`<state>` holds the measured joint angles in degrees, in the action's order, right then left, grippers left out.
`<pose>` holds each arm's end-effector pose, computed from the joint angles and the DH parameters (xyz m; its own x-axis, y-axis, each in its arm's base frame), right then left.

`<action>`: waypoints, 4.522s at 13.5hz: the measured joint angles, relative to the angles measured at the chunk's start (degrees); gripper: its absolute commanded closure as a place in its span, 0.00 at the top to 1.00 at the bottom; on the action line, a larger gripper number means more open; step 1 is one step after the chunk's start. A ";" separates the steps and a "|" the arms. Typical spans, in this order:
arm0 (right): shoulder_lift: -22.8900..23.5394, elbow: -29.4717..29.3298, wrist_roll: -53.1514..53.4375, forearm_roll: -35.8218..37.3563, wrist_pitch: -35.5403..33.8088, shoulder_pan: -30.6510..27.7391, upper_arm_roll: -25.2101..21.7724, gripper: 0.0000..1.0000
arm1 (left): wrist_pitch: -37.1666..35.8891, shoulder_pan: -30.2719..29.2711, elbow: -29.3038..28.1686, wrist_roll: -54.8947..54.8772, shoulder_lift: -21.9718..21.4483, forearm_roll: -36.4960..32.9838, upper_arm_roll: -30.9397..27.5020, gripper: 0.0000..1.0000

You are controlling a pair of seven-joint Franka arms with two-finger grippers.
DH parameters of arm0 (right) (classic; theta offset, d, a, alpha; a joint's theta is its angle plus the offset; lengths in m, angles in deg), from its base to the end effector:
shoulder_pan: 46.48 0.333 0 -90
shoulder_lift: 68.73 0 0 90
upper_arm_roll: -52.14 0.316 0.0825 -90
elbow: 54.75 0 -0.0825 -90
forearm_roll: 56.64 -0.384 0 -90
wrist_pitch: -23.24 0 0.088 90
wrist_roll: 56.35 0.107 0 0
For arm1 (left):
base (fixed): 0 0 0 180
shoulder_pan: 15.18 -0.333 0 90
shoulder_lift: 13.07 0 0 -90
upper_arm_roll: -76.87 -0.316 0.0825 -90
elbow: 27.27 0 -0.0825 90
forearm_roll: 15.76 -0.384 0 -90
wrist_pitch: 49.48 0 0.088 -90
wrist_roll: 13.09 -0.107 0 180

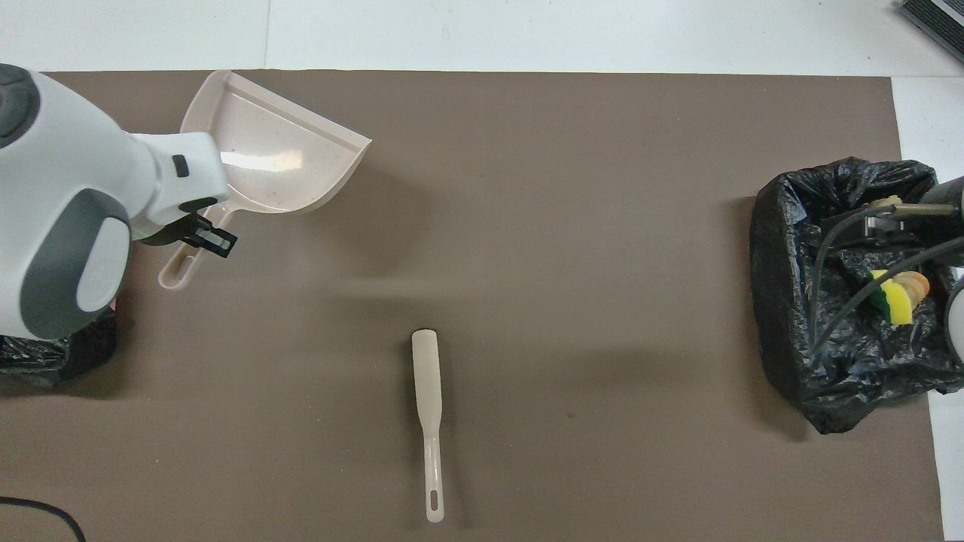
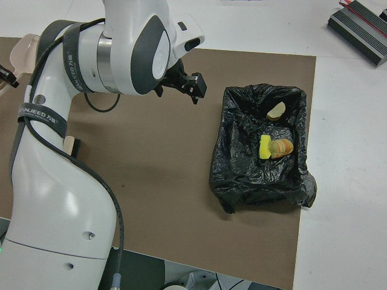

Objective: Sweep and dump trash in bin

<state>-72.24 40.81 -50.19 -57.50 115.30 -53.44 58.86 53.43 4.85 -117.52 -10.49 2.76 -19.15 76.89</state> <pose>0.5379 0.0012 0.6150 0.9937 -0.1122 -0.0011 -0.1122 -0.9937 -0.0078 0.6024 -0.2145 0.4759 0.9486 -0.3120 -0.0530 -0.3149 -0.9473 -0.0592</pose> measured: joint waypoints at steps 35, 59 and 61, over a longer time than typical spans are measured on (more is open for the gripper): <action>-0.80 0.73 0.00 -0.19 -0.95 0.09 0.06 1.00 | 5.85 1.19 1.37 9.82 -2.57 3.16 -4.65 1.00; -0.80 0.73 0.00 -0.19 -0.95 0.09 0.06 1.00 | -18.58 -14.16 6.03 -10.56 -18.36 3.04 -5.08 1.00; -0.80 0.73 0.00 -0.19 -0.95 0.09 0.06 1.00 | -18.62 -14.20 6.00 -10.56 -18.38 3.04 -5.05 1.00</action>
<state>-73.04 41.54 -50.19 -57.69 114.35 -53.35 58.92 34.81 -9.35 -111.51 -21.05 -15.62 -16.11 71.84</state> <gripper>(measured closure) 0.000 0.000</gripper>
